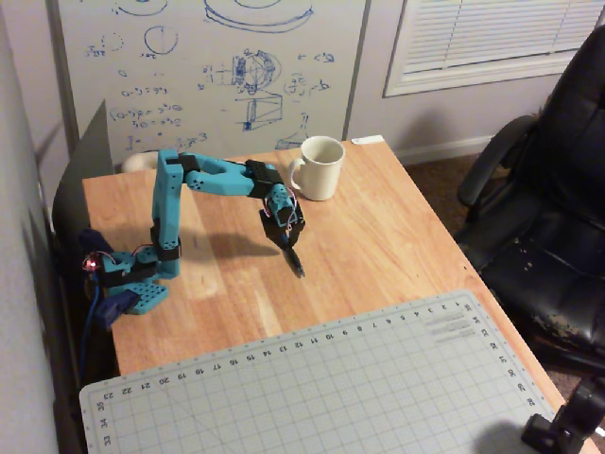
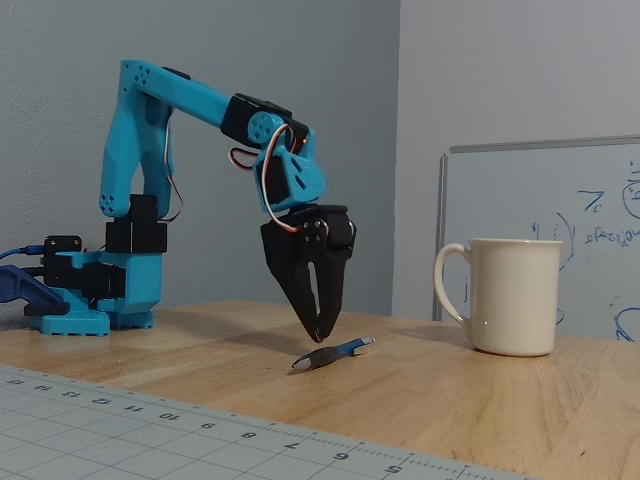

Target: Touch the pen.

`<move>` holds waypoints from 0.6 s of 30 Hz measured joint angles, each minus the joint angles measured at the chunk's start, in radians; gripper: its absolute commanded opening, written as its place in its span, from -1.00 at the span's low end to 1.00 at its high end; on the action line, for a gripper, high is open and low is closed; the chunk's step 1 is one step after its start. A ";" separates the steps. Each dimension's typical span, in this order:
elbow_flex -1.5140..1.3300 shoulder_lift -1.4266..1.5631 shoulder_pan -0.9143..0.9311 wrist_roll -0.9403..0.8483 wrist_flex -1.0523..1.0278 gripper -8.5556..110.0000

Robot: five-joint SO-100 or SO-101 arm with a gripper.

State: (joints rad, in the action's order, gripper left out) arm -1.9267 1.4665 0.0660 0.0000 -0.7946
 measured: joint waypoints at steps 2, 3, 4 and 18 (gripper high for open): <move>0.000 -0.008 0.000 0.000 0.000 -0.85; 0.000 -0.009 0.000 0.000 0.000 -0.85; 0.000 -0.009 0.000 0.000 0.000 -0.85; 0.064 -0.009 0.000 0.000 0.000 -0.85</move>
State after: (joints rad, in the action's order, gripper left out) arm -1.8623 1.4573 0.0660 0.0000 -0.7946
